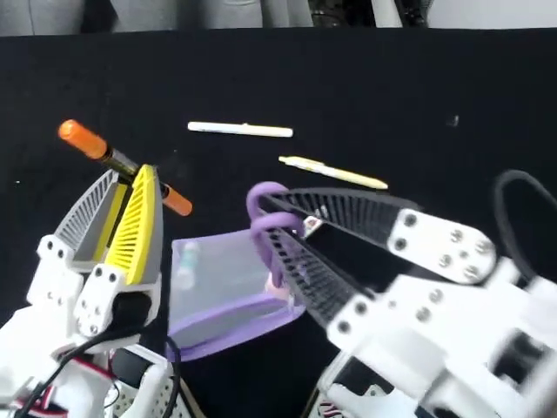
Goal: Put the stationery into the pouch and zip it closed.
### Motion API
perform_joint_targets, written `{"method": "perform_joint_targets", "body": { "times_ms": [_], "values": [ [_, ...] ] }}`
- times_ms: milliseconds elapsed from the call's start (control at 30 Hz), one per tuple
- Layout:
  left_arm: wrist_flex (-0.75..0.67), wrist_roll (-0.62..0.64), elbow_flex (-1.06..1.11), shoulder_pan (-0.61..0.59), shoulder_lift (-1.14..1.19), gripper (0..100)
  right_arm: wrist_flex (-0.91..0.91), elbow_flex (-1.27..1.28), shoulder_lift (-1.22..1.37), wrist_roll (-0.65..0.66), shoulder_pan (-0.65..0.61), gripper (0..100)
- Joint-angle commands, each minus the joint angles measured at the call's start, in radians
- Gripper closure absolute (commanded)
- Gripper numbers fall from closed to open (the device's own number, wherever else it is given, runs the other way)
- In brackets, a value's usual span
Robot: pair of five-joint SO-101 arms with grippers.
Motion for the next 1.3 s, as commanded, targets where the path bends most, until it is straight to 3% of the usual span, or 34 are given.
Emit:
{"method": "perform_joint_targets", "body": {
  "times_ms": [0,200,500,700,1167,1267],
  "values": [
    [0.038,0.006,-0.119,0.016,0.017,97,-0.075,0.093,0.039,0.002,0.049,98.7],
    [0.318,0.075,-0.295,0.074,0.025,97,-0.278,0.326,0.051,0.0,0.19,98.7],
    [0.503,0.083,-0.321,0.128,0.012,97,-0.539,0.562,0.051,-0.003,0.272,98.7],
    [0.52,0.084,-0.311,0.128,-0.006,97,-0.72,0.667,0.051,-0.166,0.364,98.7],
    [0.511,0.117,-0.302,0.18,-0.002,97,-0.839,0.763,0.053,-0.176,0.364,98.7],
    [0.45,0.117,-0.228,0.189,-0.002,97,-0.867,0.786,0.051,-0.176,0.364,98.7]
  ]
}}
